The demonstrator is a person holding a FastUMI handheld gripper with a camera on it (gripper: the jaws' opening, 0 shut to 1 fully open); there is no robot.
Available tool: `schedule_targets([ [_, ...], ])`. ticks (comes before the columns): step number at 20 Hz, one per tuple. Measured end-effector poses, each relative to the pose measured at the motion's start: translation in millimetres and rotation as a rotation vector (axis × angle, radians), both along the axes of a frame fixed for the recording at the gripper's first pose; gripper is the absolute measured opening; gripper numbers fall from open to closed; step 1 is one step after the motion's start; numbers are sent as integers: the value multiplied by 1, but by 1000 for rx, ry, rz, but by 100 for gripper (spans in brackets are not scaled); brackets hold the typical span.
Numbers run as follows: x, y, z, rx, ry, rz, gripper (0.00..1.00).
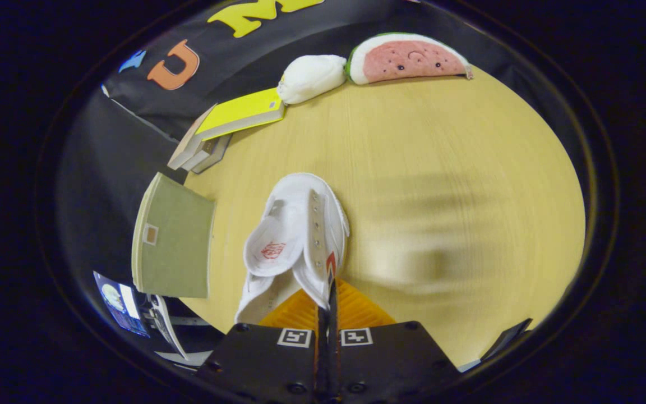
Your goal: Open the storage box then place both shoes into the box .Put the left shoe in first, then the right shoe, with the right side of both shoes facing outward in a uniform manner.
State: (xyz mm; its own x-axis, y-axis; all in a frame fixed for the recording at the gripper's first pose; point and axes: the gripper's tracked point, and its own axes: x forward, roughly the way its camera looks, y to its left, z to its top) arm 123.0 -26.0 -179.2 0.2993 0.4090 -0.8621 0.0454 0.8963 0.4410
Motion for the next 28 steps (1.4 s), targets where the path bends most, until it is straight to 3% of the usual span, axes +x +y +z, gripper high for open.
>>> schedule_targets([
  [4,3,31,21,101,-33,-44,5],
  [10,9,87,81,153,-121,-95,5],
  [19,17,253,172,213,-248,-81,5],
  [23,25,312,170,192,-277,-87,5],
  [28,22,343,143,141,-271,-106,5],
])
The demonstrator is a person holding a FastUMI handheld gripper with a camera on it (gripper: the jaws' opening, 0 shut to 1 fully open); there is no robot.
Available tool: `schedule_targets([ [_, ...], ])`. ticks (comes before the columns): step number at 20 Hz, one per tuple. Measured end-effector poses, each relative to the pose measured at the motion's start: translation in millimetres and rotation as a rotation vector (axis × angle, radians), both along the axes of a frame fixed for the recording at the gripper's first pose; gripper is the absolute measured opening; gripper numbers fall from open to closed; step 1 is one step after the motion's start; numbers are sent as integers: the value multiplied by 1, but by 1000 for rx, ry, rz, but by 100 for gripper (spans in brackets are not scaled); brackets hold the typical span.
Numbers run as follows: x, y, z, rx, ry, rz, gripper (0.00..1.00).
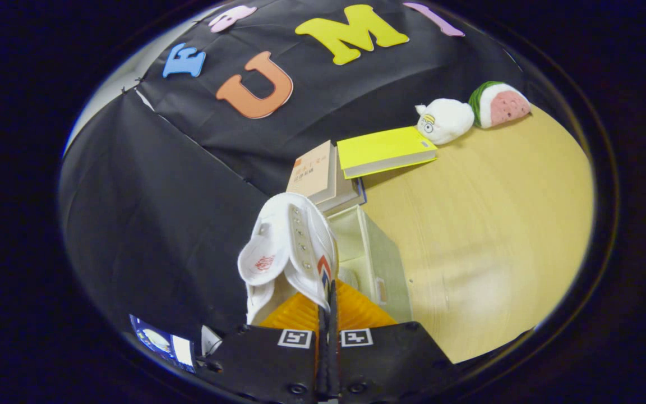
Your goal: Open the storage box then place both shoes into the box .Put the left shoe in first, then the right shoe, with the right side of both shoes facing outward in a uniform manner.
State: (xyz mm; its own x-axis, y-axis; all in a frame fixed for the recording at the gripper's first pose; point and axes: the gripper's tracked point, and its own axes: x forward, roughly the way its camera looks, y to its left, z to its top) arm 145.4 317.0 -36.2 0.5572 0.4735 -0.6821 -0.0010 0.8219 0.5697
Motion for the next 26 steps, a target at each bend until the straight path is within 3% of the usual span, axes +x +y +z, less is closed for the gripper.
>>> schedule_targets([
  [8,-1,-4,-45,-148,28,-99,5],
  [10,-3,7,-39,-155,-1,-58,9],
  [11,-7,10,-38,-170,-12,-41,29],
  [12,-5,7,-32,-188,-37,-46,37],
  [16,-4,-2,-5,-289,-171,-17,90],
  [20,-9,-21,27,-367,-348,-28,98],
  [26,-24,-95,84,-470,-616,-134,98],
])
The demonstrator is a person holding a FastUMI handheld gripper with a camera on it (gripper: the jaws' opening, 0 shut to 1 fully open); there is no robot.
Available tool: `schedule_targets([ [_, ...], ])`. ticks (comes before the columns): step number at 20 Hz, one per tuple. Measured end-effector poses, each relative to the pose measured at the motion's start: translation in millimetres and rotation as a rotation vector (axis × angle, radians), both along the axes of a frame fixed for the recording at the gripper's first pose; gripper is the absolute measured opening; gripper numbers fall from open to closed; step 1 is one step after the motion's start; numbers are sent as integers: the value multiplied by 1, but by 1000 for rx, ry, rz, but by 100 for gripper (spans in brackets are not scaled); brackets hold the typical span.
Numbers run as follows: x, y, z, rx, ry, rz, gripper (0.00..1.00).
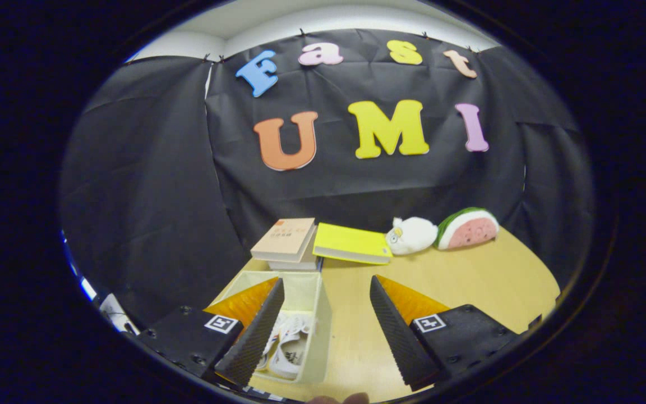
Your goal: Open the storage box then place both shoes into the box .Put the left shoe in first, then the right shoe, with the right side of both shoes facing outward in a uniform manner.
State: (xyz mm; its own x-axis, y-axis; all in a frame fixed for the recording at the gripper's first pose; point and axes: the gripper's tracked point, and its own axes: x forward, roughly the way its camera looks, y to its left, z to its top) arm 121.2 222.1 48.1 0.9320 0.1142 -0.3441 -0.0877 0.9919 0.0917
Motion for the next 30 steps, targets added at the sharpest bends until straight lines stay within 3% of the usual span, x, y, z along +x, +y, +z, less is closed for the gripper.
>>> schedule_targets([
  [4,-31,-52,30,-111,-194,-37,98],
  [8,-69,-98,30,-154,-286,-83,99],
  [16,-137,-154,9,-178,-351,-132,99],
  [30,-181,-170,4,-149,-375,-136,99],
])
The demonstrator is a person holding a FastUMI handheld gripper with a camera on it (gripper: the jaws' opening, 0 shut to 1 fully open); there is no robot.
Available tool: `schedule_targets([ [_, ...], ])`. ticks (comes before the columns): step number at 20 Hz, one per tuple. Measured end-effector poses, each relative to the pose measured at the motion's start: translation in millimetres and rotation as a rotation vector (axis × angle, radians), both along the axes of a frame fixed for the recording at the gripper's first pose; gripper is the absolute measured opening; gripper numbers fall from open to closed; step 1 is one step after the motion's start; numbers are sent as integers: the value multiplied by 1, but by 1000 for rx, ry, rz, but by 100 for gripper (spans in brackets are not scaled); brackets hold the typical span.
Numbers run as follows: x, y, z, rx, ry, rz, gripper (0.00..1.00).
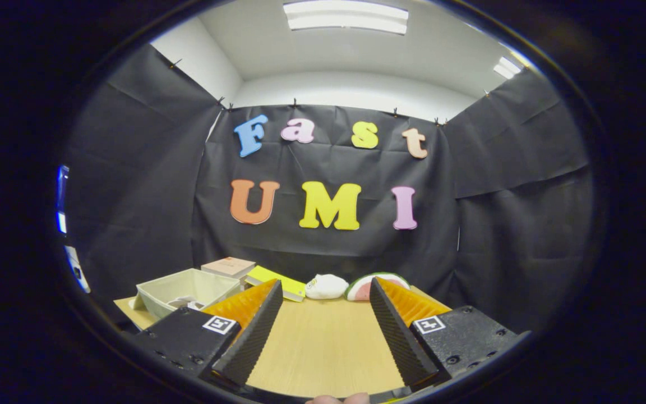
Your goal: Open the storage box then place both shoes into the box .Put the left shoe in first, then the right shoe, with the right side of both shoes facing outward in a uniform manner.
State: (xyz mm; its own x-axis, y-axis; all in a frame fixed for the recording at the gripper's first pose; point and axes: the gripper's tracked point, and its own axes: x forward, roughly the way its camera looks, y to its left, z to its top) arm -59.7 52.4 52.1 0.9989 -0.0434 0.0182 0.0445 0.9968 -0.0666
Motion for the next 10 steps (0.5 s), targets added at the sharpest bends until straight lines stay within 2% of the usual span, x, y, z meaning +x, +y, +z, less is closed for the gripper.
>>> schedule_targets([
  [4,-11,13,12,-49,-5,16,99],
  [10,-15,32,-2,-36,55,62,100],
])
